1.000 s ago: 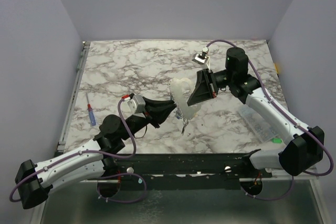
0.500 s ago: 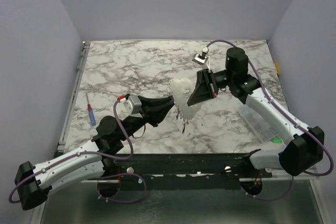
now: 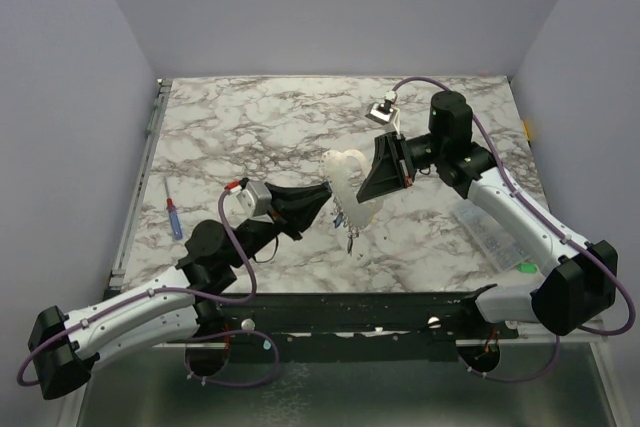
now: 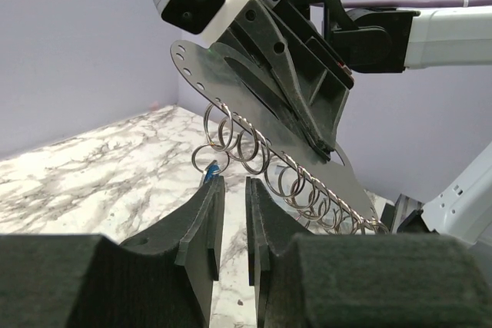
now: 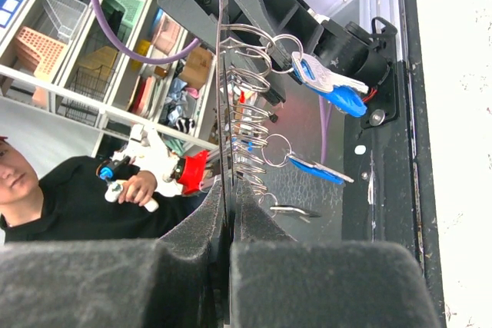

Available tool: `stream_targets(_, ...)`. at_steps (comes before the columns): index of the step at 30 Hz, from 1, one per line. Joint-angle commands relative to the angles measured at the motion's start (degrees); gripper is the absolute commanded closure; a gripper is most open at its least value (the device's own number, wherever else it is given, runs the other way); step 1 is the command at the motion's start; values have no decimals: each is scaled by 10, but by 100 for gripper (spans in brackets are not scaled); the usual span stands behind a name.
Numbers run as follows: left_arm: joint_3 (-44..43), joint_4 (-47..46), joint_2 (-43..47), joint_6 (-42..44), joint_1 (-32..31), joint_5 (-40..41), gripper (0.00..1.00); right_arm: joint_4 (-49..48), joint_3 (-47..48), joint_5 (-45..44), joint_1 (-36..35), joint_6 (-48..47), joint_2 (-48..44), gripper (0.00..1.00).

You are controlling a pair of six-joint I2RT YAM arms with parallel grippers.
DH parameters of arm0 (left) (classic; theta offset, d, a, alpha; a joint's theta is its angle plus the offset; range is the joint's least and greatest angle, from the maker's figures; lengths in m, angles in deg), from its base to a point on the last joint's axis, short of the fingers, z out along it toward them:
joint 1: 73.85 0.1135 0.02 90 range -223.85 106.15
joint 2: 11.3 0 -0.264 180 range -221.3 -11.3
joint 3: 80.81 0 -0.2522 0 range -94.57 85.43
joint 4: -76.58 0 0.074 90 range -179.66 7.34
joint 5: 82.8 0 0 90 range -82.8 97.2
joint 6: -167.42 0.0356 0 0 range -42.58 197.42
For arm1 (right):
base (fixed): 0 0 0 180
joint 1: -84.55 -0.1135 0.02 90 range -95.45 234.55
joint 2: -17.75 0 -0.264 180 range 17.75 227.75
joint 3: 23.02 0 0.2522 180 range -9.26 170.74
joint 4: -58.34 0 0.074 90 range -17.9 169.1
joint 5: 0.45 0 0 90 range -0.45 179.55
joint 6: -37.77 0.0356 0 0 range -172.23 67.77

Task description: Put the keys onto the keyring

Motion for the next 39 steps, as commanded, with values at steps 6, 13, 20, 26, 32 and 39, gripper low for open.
stream_targets(6, -24, -19, -18, -1, -4, -3, 74, -14, -7, -3, 2, 6, -15, 99)
stream_targets(13, -28, -31, -31, -7, -6, -4, 71, -16, -7, -2, 2, 6, -13, 99)
stream_targets(20, -23, -32, -24, -2, -9, -5, 65, -27, -5, -4, 2, 8, -14, 99)
stream_targets(26, -15, -32, -23, 3, -12, -8, 65, -27, 1, -1, 2, 10, -16, 100)
stream_targets(32, -13, -32, -30, 1, -16, -9, 65, -12, 6, -1, 2, 10, -17, 99)
stream_targets(39, -2, -31, -23, -5, -17, -5, 63, -11, 12, -2, 2, 7, -16, 99)
